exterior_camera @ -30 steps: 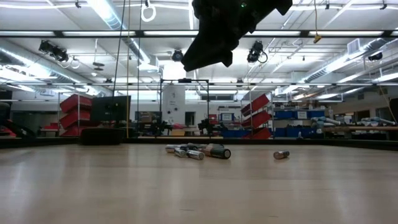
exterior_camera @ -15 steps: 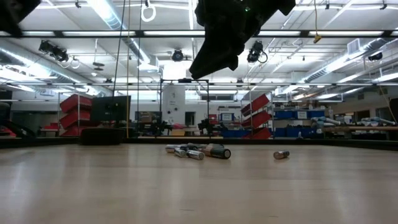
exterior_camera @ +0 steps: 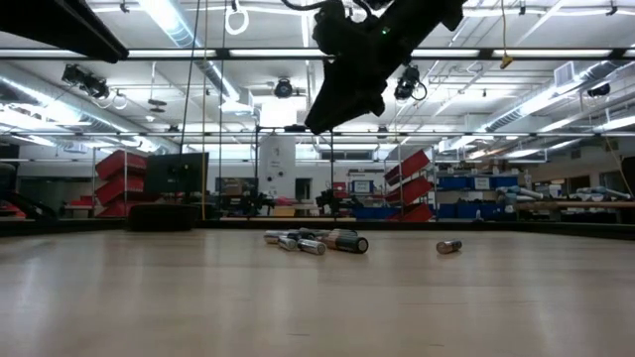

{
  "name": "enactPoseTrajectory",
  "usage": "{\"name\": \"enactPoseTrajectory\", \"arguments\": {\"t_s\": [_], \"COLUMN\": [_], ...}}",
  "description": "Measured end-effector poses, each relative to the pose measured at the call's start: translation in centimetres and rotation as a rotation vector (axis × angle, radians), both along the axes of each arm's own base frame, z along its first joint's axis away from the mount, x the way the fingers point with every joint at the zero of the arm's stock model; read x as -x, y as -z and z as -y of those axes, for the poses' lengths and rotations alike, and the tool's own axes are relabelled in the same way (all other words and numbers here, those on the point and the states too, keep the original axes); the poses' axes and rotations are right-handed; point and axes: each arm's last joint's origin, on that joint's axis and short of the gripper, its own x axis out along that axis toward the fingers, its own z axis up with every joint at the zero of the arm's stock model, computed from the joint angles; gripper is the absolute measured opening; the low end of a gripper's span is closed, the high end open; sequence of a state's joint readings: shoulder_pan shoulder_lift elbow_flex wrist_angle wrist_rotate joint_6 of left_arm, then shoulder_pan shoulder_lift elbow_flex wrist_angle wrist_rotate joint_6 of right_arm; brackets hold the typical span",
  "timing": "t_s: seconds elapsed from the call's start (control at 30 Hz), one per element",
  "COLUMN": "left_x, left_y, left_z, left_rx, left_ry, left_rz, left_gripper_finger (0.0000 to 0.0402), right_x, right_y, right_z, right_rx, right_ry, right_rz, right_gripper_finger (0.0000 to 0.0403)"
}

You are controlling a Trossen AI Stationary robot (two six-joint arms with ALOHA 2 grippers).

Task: Sort batteries
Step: Put the silver battery into the orange bin

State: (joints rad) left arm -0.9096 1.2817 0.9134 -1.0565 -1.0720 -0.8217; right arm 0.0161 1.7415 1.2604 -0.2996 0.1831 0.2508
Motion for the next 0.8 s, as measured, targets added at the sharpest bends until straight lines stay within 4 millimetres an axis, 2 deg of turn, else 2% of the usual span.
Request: {"name": "enactPoseTrajectory", "arguments": {"t_s": [0.17,0.33,0.63,0.8], "left_x": [1.3,2.3,2.5,2.3], "left_y": [-0.2,0.4,3.1,4.2], "left_z": [-1.7,-3.0,-3.3,-3.1], "left_rx": [0.054,0.168,0.236,0.257], "left_ry": [-0.005,-0.001,0.046,0.068], "left_rz": [0.055,0.150,0.260,0.293], "left_gripper_finger": [0.0100,0.0097,0.0096,0.0096], "right_x": [-1.5,-2.5,-3.1,-3.5], "right_y": [2.3,4.0,5.9,7.9], "right_z": [-0.1,-1.2,-3.9,-4.5], "right_rx": [0.000,0.004,0.073,0.120], "right_ry": [-0.050,-0.081,-0.134,-0.122], "right_rz": [-0.011,-0.001,-0.014,-0.048], "right_gripper_finger": [0.0103,0.0103,0.0103,0.0103]}}
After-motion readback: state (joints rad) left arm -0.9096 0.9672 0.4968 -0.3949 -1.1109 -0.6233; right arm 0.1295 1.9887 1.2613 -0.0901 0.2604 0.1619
